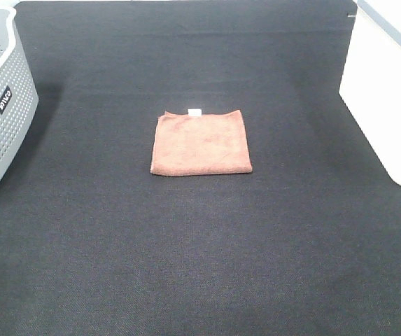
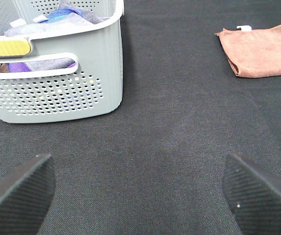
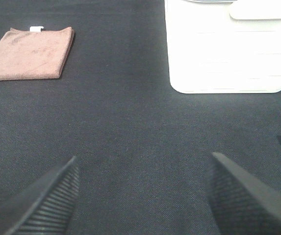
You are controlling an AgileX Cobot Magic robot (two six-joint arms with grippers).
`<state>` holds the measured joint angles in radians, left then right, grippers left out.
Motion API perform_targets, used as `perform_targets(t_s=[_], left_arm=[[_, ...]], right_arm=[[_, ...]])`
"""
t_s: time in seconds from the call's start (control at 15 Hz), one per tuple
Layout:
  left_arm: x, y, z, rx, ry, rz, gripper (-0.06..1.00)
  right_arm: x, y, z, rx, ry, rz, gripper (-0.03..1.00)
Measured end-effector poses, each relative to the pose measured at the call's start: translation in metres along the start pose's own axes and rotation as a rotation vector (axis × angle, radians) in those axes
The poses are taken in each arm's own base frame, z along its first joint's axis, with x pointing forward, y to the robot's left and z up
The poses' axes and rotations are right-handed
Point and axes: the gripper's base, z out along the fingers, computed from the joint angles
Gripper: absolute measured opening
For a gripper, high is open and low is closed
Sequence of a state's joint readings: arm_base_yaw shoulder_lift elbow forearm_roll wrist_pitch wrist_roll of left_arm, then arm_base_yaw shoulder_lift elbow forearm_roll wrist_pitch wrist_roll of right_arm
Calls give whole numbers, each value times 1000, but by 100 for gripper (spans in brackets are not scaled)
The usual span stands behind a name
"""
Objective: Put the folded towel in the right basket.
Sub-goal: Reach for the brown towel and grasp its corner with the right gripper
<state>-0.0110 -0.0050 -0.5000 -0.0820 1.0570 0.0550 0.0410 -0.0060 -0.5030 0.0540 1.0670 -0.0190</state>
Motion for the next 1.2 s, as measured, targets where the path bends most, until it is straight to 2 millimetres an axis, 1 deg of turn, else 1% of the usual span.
perform_targets(t_s=[1.2], left_arm=[[0, 0, 0, 0, 0, 0, 88]], right_arm=[[0, 0, 0, 0, 0, 0, 69]])
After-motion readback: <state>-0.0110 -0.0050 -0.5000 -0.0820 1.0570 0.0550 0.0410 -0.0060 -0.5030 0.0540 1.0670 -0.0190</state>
